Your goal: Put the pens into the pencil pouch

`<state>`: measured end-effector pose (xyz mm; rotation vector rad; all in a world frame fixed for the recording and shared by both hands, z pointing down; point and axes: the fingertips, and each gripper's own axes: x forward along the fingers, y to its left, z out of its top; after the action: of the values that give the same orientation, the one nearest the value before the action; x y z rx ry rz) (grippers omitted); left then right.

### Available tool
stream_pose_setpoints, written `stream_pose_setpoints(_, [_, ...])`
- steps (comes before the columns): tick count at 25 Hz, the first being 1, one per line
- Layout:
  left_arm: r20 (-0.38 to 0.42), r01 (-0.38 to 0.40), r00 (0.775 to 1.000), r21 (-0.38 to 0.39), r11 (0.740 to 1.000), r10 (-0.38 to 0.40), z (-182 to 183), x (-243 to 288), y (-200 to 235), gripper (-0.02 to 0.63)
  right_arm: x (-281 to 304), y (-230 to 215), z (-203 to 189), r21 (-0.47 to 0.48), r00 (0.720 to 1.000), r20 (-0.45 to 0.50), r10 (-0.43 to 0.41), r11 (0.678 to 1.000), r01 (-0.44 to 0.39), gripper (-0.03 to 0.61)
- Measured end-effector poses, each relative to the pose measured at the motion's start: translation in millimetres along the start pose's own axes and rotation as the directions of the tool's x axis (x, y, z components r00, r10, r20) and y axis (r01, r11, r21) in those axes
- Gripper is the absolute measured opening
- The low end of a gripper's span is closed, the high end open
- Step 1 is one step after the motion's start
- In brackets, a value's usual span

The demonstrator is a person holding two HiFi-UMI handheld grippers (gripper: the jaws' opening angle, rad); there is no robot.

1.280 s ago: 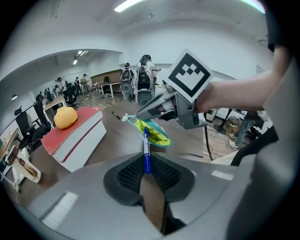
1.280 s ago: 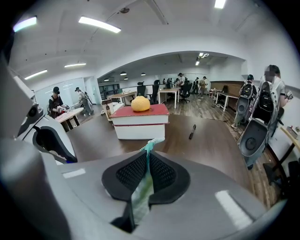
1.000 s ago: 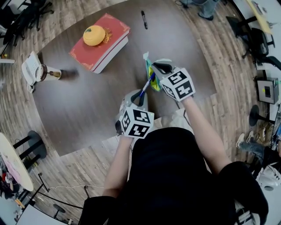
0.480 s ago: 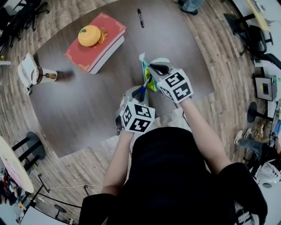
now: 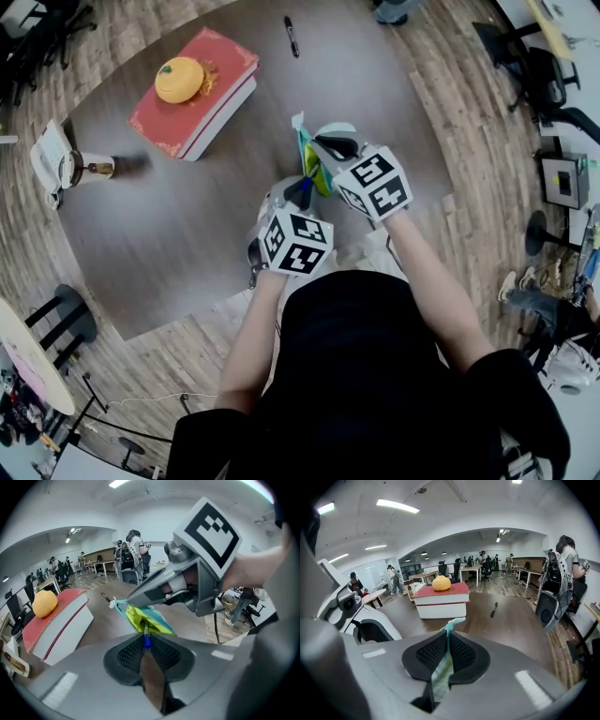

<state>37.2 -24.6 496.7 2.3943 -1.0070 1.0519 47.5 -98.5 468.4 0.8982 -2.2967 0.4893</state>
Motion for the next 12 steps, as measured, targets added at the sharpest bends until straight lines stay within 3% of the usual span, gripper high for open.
stream_pose_setpoints(12, [0.007, -0.006, 1.0, 0.022, 1.0, 0.006, 12.4, 13.9, -4.4, 0.037, -6.1, -6.6, 0.6, 0.001, 1.0, -0.001, 0.006, 1.0, -0.006, 0.028])
